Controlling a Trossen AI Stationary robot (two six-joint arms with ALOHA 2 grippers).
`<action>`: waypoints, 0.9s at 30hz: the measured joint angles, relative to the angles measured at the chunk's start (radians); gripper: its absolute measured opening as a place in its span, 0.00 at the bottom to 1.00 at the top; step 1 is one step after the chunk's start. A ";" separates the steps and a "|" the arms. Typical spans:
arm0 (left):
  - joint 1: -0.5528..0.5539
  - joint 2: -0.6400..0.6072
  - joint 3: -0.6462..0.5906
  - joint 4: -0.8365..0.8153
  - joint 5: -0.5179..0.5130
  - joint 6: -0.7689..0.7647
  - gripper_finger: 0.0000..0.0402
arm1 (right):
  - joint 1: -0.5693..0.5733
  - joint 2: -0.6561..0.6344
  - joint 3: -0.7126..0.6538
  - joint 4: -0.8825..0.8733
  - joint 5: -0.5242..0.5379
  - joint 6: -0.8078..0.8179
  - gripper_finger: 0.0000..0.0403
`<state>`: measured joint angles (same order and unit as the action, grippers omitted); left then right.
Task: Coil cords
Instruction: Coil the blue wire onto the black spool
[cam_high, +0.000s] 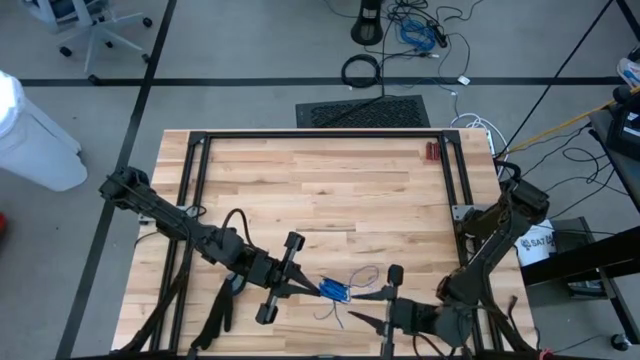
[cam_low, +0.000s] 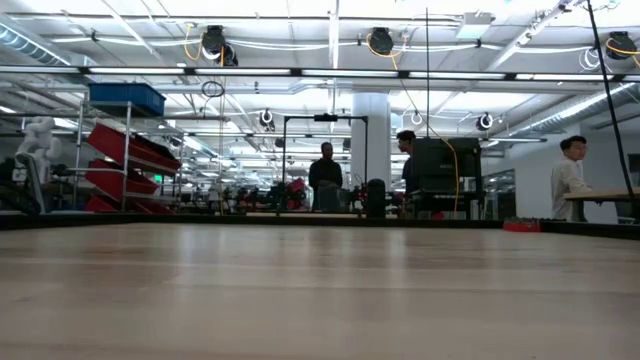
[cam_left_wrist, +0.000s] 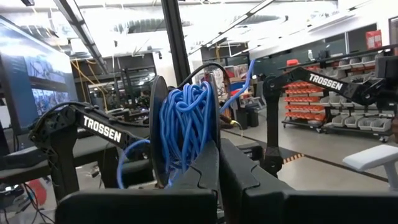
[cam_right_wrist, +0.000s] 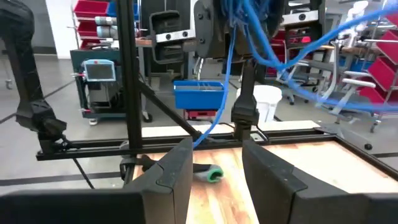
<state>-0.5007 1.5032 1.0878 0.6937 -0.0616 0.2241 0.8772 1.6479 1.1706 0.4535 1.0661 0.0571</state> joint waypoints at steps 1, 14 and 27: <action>0.000 0.000 0.000 0.000 0.000 -0.001 0.00 | -0.010 0.002 0.000 0.001 0.000 0.003 0.31; 0.001 0.000 0.000 0.000 0.000 0.001 0.00 | -0.129 0.003 0.000 0.029 -0.209 -0.010 0.31; 0.002 0.000 0.000 -0.021 0.000 0.002 0.00 | -0.019 -0.002 0.000 0.040 -0.198 0.038 0.31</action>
<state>-0.4988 1.5032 1.0878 0.6724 -0.0616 0.2256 0.8581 1.6455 1.1706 0.4938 0.8677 0.0948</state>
